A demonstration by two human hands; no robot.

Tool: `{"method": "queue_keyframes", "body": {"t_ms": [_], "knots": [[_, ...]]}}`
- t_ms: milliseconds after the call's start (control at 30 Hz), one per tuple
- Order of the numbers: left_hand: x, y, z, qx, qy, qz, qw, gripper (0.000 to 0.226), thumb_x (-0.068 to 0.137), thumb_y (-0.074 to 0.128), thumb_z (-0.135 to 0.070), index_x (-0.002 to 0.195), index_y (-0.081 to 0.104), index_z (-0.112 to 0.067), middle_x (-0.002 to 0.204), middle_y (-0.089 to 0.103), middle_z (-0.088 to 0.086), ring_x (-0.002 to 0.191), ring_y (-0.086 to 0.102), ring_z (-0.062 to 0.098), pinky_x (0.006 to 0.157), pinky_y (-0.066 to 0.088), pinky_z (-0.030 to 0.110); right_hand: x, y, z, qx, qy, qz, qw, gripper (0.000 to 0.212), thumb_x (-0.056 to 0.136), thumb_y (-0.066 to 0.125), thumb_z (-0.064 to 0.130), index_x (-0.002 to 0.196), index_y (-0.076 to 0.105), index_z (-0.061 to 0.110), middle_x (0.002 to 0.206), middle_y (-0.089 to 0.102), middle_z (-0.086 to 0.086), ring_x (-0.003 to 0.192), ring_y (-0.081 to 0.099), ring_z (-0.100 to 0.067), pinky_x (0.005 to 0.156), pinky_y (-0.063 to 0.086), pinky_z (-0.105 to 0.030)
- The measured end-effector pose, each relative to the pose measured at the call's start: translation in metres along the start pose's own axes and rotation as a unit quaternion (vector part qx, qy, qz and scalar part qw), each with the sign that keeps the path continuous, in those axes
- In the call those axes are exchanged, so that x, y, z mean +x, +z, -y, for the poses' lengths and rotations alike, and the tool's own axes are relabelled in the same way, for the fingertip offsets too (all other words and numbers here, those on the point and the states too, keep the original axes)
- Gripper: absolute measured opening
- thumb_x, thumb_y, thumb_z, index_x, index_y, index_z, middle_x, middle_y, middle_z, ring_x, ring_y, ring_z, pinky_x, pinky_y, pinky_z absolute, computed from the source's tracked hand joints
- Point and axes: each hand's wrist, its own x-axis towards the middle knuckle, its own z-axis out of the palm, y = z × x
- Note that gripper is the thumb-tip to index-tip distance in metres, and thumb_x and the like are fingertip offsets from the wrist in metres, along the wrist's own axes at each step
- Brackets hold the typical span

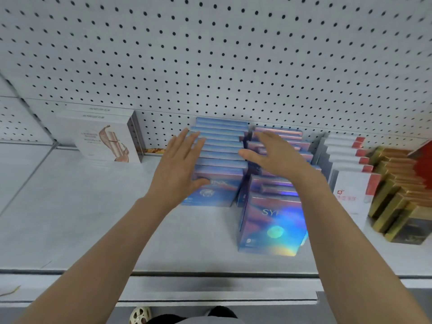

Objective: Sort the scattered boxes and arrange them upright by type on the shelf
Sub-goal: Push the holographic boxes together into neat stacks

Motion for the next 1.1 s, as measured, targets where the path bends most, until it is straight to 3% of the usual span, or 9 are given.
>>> {"method": "queue_keyframes", "body": {"t_ms": [167,400,500,567,633,700,800,933,1100], "knots": [[0.01,0.012,-0.025,0.088,0.037,0.078,0.992,0.083,0.055,0.092,-0.036,0.125,0.061,-0.003,0.13,0.058,0.018,0.124,0.053,0.039,0.105,0.039,0.054,-0.013,-0.003,-0.019,-0.028,0.011,0.009,1.0,0.068,0.088,0.062,0.057,0.14,0.051,0.013,0.146,0.048,-0.006,0.135,0.042,-0.025,0.106,0.034,-0.033],[0.006,0.011,-0.04,0.089,0.02,0.062,0.994,0.077,0.06,0.09,-0.022,0.127,0.058,0.0,0.131,0.058,0.021,0.123,0.053,0.041,0.103,0.041,0.052,-0.035,0.01,-0.031,-0.021,0.011,-0.04,0.999,0.053,0.093,0.061,0.047,0.134,0.058,0.013,0.131,0.057,-0.006,0.126,0.051,-0.026,0.099,0.038,-0.03],[-0.006,0.009,-0.056,0.015,0.055,-0.032,0.998,0.051,0.076,0.078,-0.015,0.123,0.062,-0.003,0.129,0.06,0.017,0.121,0.054,0.036,0.101,0.047,0.046,-0.061,0.006,-0.035,0.015,0.04,-0.018,0.999,0.08,0.08,0.06,0.071,0.138,0.053,0.016,0.142,0.049,-0.003,0.136,0.041,-0.024,0.107,0.032,-0.03],[-0.019,0.01,-0.078,-0.035,0.05,-0.056,0.997,0.046,0.081,0.074,-0.018,0.123,0.062,-0.005,0.124,0.061,0.013,0.113,0.054,0.031,0.096,0.046,0.038,-0.078,0.006,-0.039,-0.021,0.053,0.054,0.997,0.106,0.067,0.064,0.078,0.151,0.035,0.02,0.16,0.028,-0.003,0.147,0.024,-0.022,0.118,0.022,-0.033],[-0.03,0.017,-0.099,-0.047,0.03,-0.002,0.998,0.065,0.075,0.081,-0.027,0.131,0.056,-0.005,0.129,0.058,0.014,0.115,0.054,0.033,0.098,0.045,0.038,-0.089,0.01,-0.043,-0.096,0.055,0.105,0.988,0.125,0.063,0.072,0.075,0.159,0.009,0.024,0.167,-0.003,-0.003,0.153,0.002,-0.023,0.124,0.01,-0.042],[-0.037,0.028,-0.115,-0.014,0.032,0.061,0.998,0.09,0.063,0.087,-0.035,0.138,0.05,-0.003,0.136,0.054,0.017,0.121,0.053,0.037,0.102,0.044,0.042,-0.095,0.015,-0.044,-0.155,0.047,0.105,0.981,0.135,0.061,0.082,0.065,0.159,-0.003,0.025,0.165,-0.014,-0.007,0.153,-0.006,-0.028,0.123,0.006,-0.046],[-0.034,0.039,-0.128,0.04,0.055,0.092,0.993,0.103,0.05,0.091,-0.034,0.139,0.048,-0.003,0.139,0.052,0.016,0.126,0.05,0.036,0.106,0.041,0.044,-0.099,0.024,-0.04,-0.228,0.029,0.057,0.972,0.134,0.06,0.089,0.048,0.158,0.002,0.019,0.166,-0.003,-0.013,0.152,0.007,-0.035,0.119,0.017,-0.05],[-0.033,0.048,-0.14,0.041,0.035,0.057,0.997,0.097,0.046,0.093,-0.023,0.133,0.053,-0.005,0.138,0.051,0.016,0.128,0.046,0.035,0.109,0.036,0.043,-0.108,0.025,-0.048,-0.272,-0.013,-0.012,0.962,0.119,0.056,0.089,0.05,0.15,0.024,0.017,0.149,0.033,-0.011,0.132,0.037,-0.034,0.105,0.03,-0.046],[-0.038,0.054,-0.146,0.062,0.042,-0.001,0.997,0.08,0.056,0.088,-0.019,0.127,0.055,0.0,0.132,0.054,0.017,0.134,0.039,0.037,0.117,0.024,0.049,-0.098,0.016,-0.067,-0.229,-0.077,-0.006,0.97,0.114,0.049,0.087,0.059,0.14,0.036,0.013,0.13,0.038,-0.01,0.122,0.036,-0.03,0.103,0.031,-0.045]]}}
